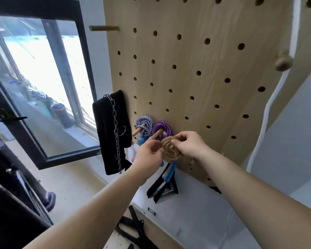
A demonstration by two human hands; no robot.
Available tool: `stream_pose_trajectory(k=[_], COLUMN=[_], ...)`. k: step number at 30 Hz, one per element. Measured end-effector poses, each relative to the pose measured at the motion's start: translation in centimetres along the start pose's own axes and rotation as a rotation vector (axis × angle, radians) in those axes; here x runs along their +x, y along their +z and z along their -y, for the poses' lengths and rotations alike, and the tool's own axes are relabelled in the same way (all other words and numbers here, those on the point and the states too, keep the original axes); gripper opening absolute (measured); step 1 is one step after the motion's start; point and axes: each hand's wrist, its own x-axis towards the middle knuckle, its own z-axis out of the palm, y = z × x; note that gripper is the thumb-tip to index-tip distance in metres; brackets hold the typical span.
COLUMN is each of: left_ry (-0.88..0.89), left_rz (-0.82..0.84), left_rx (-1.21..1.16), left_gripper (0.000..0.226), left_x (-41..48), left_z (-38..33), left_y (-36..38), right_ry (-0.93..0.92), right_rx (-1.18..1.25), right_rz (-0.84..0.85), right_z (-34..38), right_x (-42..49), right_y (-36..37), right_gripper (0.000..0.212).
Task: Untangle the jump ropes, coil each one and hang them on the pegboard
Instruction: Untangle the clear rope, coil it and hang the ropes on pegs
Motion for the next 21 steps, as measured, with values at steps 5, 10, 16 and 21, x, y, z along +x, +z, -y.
stream_pose_trajectory(k=[5, 10, 16, 21], left_ry=[0.006, 0.0, -0.024, -0.16], left_rz=[-0.091, -0.037, -0.003, 0.095], left_rx=[-0.013, 0.082, 0.009, -0.147], left_gripper=[0.016, 0.012, 0.021, 0.03], left_x=[1.1, 2.1, 4.0, 4.8], left_z=[1.0, 2.1, 0.8, -0.4], left_y=[-0.2, 0.2, 1.5, 2.2], right_ry=[-0.001, -0.002, -0.096, -0.186], right_rx=[-0.027, -0.067, -0.355, -0.582], right_rz=[0.089, 0.064, -0.174, -0.295], right_z=[-0.9, -1.3, -1.5, -0.8], right_x=[1.1, 1.7, 2.7, 2.8], right_y=[0.8, 0.7, 0.4, -0.5], right_gripper=[0.014, 0.002, 0.02, 0.023])
